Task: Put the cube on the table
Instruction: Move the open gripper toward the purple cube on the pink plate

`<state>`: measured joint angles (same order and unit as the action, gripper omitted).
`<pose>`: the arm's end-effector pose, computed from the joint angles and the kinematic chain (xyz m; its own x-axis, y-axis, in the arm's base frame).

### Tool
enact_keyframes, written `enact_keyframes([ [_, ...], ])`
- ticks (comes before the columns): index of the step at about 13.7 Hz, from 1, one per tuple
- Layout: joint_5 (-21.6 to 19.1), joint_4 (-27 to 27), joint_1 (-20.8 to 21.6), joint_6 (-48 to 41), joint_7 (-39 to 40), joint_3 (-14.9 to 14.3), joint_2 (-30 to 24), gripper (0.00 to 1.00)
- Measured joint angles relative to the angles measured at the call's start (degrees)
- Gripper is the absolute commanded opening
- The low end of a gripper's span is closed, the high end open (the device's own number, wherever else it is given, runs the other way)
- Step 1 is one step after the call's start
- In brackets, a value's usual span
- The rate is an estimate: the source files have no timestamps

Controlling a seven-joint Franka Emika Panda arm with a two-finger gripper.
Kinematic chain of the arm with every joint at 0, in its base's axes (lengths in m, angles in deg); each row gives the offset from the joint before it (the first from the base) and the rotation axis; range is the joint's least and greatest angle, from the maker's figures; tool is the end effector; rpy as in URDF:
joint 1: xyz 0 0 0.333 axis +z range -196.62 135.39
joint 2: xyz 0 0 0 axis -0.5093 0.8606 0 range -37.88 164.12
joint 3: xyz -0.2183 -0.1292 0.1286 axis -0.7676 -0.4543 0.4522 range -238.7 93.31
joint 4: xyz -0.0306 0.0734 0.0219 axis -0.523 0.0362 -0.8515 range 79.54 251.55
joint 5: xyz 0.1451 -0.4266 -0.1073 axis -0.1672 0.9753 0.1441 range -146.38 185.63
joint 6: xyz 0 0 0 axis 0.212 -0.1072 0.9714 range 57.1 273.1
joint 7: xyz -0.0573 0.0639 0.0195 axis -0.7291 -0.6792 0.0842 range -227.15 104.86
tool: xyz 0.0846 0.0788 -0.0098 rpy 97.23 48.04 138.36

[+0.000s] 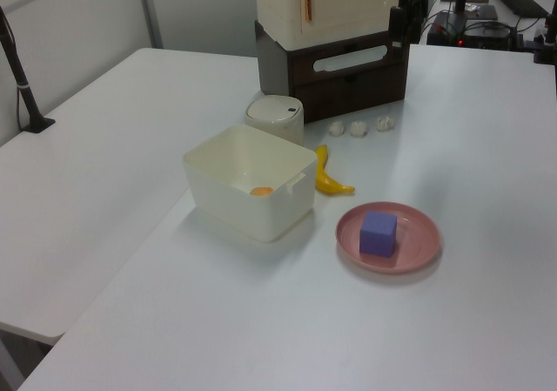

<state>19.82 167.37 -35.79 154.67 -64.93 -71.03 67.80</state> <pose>0.6545 -0.0409 0.5242 0.9919 -0.1267 0.0011 -0.1267 -0.9919 0.0010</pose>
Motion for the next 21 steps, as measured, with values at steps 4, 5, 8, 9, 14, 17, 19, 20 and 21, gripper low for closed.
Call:
enact_keyframes([
  [4, 0.01, 0.01, 0.0, -0.01, 0.01, 0.0, -0.01, 1.0],
  [5, 0.01, 0.01, 0.0, -0.19, 0.01, 0.0, -0.01, 1.0],
  [8, 0.01, 0.01, 0.0, -0.5, 0.01, 0.0, -0.01, 1.0],
  [9, 0.01, 0.01, 0.0, -0.51, 0.01, 0.0, -0.01, 1.0],
  [14, 0.01, 1.57, 2.55, -0.61, 0.14, 0.16, 0.51, 1.0],
  [17, 0.01, 2.51, 7.34, -0.6, 0.0, -0.79, 2.84, 1.0],
  [19, 0.0, 2.74, 10.62, -0.36, -0.02, -1.02, 3.75, 1.0],
  [20, -0.01, 3.22, 12.2, 0.62, -0.03, -1.04, 3.76, 1.0],
  [21, -0.19, 4.49, 14.15, 3.16, -0.24, -1.01, 3.79, 1.0],
])
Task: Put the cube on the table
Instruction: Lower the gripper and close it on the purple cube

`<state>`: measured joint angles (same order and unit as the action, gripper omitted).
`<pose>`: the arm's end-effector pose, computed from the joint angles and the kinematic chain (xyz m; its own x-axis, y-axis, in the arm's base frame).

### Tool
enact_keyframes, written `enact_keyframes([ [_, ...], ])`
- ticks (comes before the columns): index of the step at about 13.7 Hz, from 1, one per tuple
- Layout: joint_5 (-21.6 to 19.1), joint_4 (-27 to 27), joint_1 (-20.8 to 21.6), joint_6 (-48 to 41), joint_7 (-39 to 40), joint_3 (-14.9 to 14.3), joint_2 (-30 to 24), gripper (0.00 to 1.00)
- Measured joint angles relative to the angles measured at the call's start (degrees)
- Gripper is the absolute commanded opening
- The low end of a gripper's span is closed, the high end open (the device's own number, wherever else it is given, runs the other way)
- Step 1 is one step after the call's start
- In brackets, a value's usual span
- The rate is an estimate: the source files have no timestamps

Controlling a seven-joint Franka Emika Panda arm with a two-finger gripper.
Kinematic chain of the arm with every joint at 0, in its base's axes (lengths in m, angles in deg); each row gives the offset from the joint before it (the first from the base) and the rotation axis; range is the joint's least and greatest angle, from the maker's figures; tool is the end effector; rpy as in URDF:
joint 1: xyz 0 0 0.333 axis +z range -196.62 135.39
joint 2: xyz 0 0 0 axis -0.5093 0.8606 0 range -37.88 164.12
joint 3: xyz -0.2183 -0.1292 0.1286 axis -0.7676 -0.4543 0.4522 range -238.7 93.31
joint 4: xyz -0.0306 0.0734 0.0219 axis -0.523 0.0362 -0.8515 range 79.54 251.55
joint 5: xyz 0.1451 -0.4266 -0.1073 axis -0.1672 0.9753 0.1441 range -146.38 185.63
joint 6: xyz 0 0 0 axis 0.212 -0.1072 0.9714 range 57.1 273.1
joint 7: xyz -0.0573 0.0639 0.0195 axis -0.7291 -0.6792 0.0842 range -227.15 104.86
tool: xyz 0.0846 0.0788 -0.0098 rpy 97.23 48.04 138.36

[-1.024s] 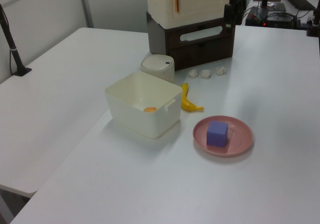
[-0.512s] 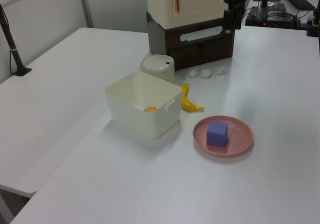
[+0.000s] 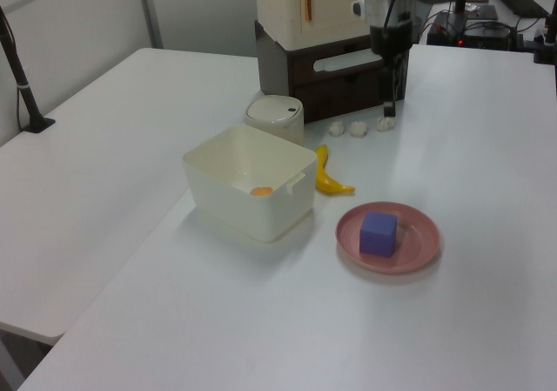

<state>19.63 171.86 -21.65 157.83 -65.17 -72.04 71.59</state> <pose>0.6534 0.1106 0.4423 0.9914 0.0969 -0.0881 0.0977 -0.9952 0.0047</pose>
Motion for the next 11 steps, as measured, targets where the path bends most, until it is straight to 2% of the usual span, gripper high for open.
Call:
enact_keyframes([
  [2, -0.28, 4.01, 2.3, 6.12, -1.9, 1.41, 0.22, 1.0],
  [4, -0.35, 7.42, 2.67, 10.91, -4.99, 5.48, 1.36, 1.0],
  [6, -0.35, 8.64, 2.76, 12.84, -7.52, 8.9, 3.35, 1.0],
  [11, 0.72, 9.11, 4.06, 17.56, -12.68, 11.11, 9.26, 1.0],
])
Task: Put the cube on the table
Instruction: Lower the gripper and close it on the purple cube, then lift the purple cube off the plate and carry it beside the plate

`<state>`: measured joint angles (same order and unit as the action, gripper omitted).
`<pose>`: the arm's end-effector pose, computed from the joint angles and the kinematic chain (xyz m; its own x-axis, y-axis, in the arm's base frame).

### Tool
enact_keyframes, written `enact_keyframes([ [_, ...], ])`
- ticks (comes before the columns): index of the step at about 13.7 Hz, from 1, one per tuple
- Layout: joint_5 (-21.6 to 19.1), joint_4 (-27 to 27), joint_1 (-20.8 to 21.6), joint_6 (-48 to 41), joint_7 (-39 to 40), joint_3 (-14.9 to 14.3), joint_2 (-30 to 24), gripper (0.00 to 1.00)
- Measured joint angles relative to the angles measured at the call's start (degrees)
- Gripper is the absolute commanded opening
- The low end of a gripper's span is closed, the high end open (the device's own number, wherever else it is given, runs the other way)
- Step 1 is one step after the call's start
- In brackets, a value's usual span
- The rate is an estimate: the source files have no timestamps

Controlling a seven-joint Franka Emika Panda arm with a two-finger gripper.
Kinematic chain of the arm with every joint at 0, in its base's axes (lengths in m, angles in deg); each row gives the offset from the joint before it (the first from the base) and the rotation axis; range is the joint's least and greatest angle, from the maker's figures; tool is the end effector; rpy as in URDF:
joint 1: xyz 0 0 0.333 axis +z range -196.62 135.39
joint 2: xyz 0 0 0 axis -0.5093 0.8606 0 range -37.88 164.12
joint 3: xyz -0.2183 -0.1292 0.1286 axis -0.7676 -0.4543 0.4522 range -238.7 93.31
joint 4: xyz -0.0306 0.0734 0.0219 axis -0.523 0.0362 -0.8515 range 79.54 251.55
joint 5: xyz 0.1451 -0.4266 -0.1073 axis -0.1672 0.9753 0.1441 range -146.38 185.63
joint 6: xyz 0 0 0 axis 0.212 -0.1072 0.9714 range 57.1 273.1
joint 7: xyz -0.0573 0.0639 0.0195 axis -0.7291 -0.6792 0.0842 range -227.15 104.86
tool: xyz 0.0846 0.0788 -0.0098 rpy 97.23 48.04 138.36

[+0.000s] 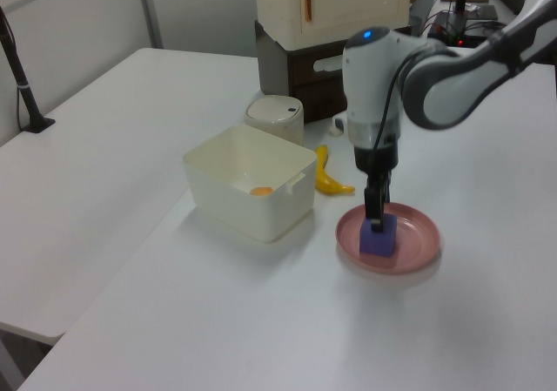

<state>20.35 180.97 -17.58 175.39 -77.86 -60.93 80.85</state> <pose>0.6079 0.2769 0.2783 0.9843 0.1409 -0.1064 0.1393 -0.9900 -0.0217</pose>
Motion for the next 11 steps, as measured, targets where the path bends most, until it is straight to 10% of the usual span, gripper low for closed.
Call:
enact_keyframes([
  [1, 0.31, 0.0, 0.85, 1.85, -1.73, 0.08, 1.33, 0.98],
  [4, 2.16, -0.06, 1.63, 3.59, -4.15, 0.09, 3.73, 0.09],
  [8, 2.84, -1.18, 0.41, -0.81, 0.69, -1.11, 2.23, 0.06],
  [11, 2.29, -6.09, -0.58, -10.01, 8.93, -7.51, -0.5, 0.09],
])
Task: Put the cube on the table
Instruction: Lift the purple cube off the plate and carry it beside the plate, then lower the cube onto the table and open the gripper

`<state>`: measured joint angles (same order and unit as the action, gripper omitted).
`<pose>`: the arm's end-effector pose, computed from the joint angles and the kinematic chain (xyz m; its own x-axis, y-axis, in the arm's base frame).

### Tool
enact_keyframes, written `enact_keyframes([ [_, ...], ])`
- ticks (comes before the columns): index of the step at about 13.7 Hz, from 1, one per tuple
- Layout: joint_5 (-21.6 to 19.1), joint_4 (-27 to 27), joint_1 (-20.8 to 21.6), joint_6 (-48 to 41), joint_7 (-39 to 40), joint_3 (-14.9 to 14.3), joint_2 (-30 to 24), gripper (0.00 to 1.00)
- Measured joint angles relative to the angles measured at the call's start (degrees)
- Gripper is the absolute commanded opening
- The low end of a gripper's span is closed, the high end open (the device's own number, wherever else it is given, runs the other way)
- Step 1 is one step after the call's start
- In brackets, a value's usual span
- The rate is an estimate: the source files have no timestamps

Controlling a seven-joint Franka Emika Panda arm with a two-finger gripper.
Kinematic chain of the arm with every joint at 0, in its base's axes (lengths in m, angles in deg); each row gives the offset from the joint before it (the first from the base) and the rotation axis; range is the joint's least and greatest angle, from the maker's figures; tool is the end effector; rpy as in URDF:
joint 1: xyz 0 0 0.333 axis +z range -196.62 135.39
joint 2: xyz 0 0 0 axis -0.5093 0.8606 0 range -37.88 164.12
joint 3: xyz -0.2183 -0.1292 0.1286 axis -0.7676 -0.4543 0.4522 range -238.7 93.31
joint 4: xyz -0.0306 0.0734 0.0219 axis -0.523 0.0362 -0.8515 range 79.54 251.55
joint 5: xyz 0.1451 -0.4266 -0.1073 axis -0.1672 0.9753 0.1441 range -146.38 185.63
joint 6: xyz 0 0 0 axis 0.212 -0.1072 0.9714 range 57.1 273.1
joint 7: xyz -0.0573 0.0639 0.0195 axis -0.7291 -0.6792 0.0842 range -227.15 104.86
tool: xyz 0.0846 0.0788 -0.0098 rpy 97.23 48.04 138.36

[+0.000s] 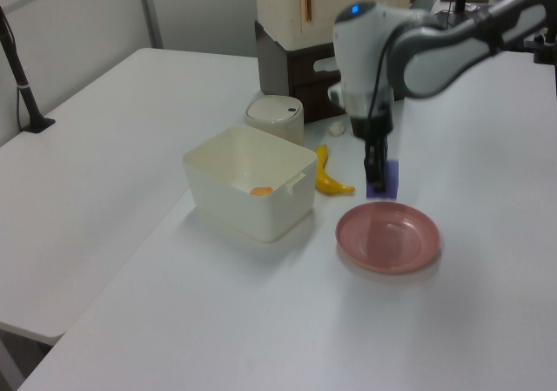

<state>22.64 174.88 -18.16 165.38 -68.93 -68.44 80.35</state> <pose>0.6491 0.1882 0.3220 0.9735 0.1673 -0.1558 0.1765 -0.9832 0.0467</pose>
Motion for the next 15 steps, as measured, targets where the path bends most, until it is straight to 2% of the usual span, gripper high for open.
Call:
enact_keyframes([
  [2, -0.24, -0.83, -0.63, -0.64, 4.66, -4.57, -0.13, 0.11],
  [4, -0.25, -0.83, -2.31, -0.54, 9.18, -8.55, 0.58, 0.18],
  [5, -0.26, -0.83, -2.79, -0.05, 10.47, -9.85, 1.04, 0.25],
  [6, -0.27, -0.82, -3.1, 0.9, 11.36, -10.86, 1.63, 0.39],
  [7, -0.27, -0.81, -3.4, 1.9, 11.78, -11.35, 2.31, 0.59],
  [8, -0.27, -0.81, -3.51, 2.78, 11.8, -11.6, 2.99, 0.9],
  [9, -0.27, -0.8, -3.52, 3.52, 11.8, -11.67, 3.62, 1.0],
  [15, -0.28, -1.71, -4.01, 4.15, 11.64, -11.75, 3.96, 1.0],
])
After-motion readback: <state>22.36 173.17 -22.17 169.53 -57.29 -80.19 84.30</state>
